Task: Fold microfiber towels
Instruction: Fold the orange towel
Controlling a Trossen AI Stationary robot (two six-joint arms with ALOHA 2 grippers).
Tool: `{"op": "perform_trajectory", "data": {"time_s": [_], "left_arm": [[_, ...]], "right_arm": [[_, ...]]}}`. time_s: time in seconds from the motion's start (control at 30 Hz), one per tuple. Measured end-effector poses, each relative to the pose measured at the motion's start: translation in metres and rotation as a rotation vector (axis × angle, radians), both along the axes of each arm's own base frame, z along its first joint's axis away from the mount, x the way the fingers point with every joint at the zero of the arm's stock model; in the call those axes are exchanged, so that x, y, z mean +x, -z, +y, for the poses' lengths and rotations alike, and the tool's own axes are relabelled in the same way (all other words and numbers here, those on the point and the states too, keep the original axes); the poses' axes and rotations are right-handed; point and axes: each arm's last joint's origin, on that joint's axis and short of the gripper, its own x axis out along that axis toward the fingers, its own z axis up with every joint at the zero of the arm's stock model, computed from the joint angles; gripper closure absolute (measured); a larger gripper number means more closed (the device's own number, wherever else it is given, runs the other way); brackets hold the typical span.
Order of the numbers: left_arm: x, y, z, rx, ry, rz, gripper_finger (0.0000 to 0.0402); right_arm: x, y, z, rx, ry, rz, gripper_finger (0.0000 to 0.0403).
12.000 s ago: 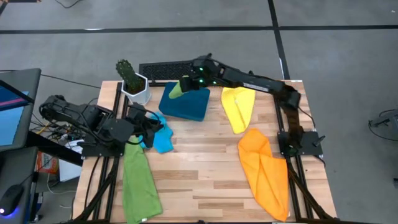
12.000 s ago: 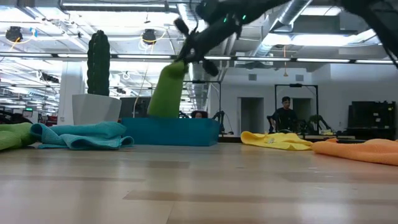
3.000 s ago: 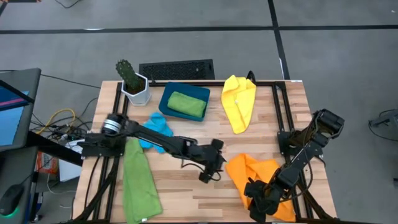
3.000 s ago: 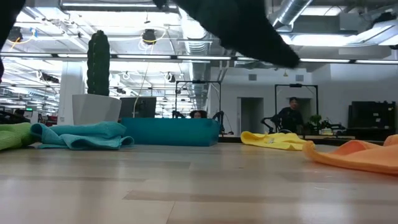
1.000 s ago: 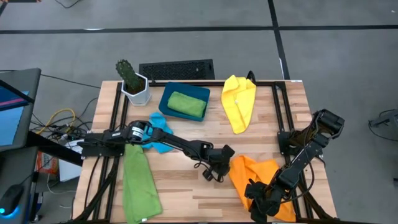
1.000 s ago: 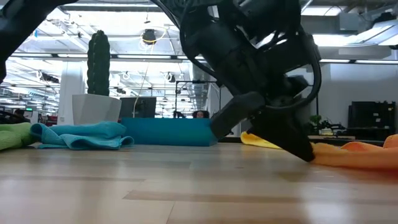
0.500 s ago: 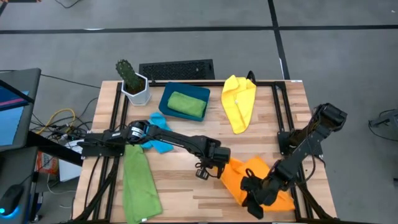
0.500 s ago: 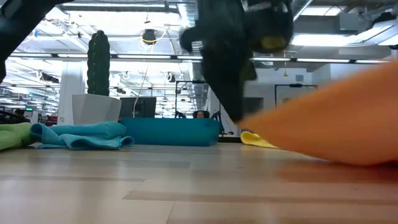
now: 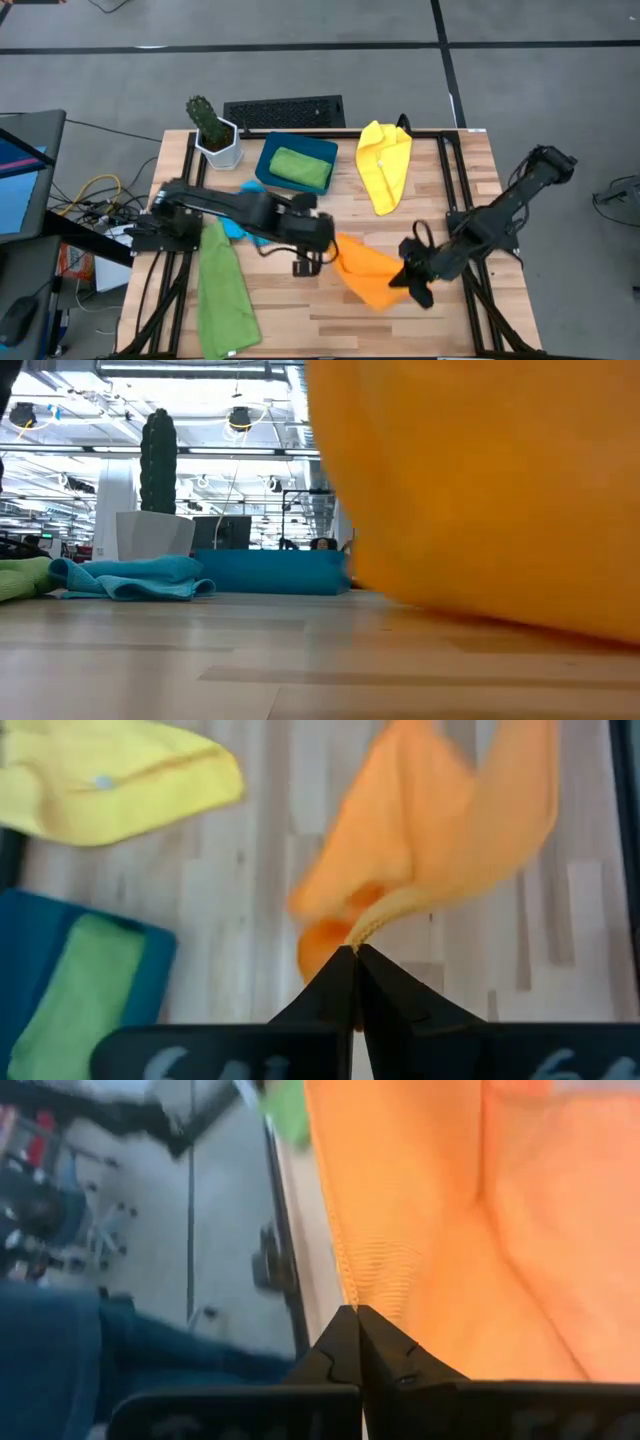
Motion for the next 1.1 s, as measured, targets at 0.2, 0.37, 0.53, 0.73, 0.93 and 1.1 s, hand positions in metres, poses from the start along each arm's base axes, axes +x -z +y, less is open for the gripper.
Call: {"op": "perform_trajectory", "data": {"time_s": [0.2,0.37,0.53,0.73,0.93,1.1], "left_arm": [[-0.032,-0.038,0.013,-0.065,-0.164,-0.136,0.0401],[-0.052,-0.057,0.023,-0.014,-0.228,-0.216,0.0401],[-0.062,-0.067,0.045,0.064,-0.294,-0.236,0.0401],[-0.063,-0.067,0.079,0.225,-0.348,-0.18,0.0401],[-0.067,-0.07,0.094,0.29,-0.36,-0.166,0.0401],[-0.082,-0.08,0.084,0.293,-0.357,-0.202,0.0401]], "right_arm": [[0.006,-0.06,-0.029,-0.148,0.002,-0.187,0.0393],[0.008,-0.096,-0.058,-0.349,0.053,-0.166,0.0393],[0.007,-0.115,-0.09,-0.577,0.164,-0.071,0.0393],[0.007,-0.129,-0.126,-0.747,0.302,-0.044,0.0393],[0.001,-0.15,-0.138,-0.818,0.374,-0.082,0.0393],[-0.002,-0.153,-0.124,-0.768,0.339,-0.12,0.0393]]}}
